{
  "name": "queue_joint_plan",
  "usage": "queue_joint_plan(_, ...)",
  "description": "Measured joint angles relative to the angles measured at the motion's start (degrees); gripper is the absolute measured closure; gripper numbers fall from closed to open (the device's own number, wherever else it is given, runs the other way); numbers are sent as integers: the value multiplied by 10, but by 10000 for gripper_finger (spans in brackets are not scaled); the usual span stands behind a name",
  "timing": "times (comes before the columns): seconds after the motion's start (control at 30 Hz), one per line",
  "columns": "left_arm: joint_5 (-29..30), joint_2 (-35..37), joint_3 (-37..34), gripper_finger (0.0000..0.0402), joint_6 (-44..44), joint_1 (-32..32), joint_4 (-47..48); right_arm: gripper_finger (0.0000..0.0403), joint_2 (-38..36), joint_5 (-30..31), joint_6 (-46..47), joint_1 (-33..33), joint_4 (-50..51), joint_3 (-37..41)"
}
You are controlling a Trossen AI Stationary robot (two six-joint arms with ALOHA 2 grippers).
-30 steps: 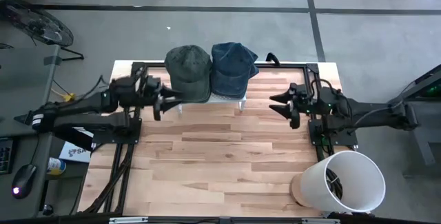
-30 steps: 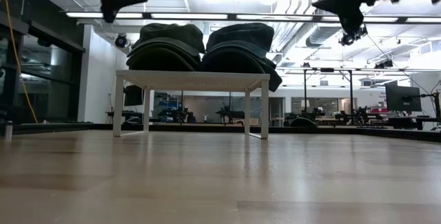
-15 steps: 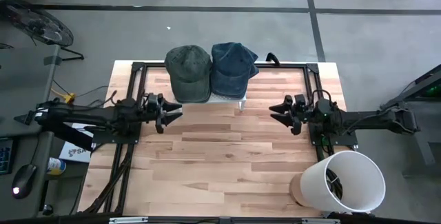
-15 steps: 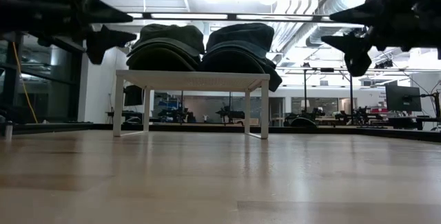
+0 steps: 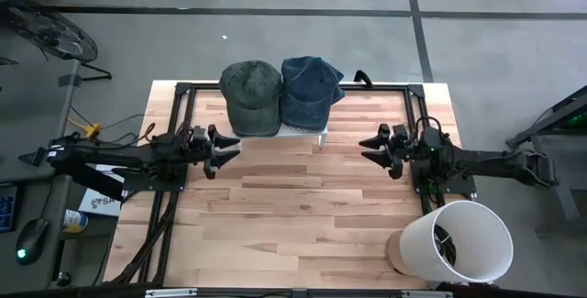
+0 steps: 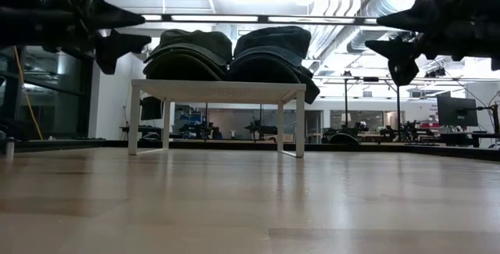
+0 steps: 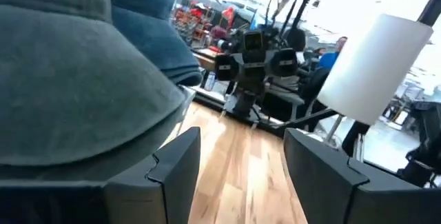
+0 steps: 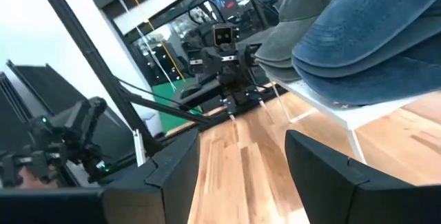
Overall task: Pick & Place hat
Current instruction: Return to Home Position
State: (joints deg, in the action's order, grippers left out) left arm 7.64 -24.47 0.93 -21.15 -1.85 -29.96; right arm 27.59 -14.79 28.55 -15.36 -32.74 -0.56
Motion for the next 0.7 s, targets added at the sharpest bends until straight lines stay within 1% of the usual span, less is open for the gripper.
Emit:
queue_joint_plan(0.1, -3, 10, 0, 195, 17, 0, 26, 197, -3, -22, -22, -17, 14, 0)
queue_joint_plan(0.17, 10, 19, 0, 195, 22, 0, 55, 197, -3, -31, -41, -26, 38, 0)
queue_joint_plan(0.23, 23, 30, 0, 195, 25, 0, 72, 197, -3, -30, -57, -31, 71, 0)
queue_joint_plan(0.33, 38, 42, -1, 195, 24, 0, 79, 197, -3, -12, -78, -34, 101, 0)
queue_joint_plan(0.53, 32, 46, -1, 195, 14, 0, 75, 197, -3, -5, -77, -34, 95, 0)
queue_joint_plan(0.7, 32, 43, -1, 195, 14, 0, 93, 197, -3, -4, -80, -34, 98, 0)
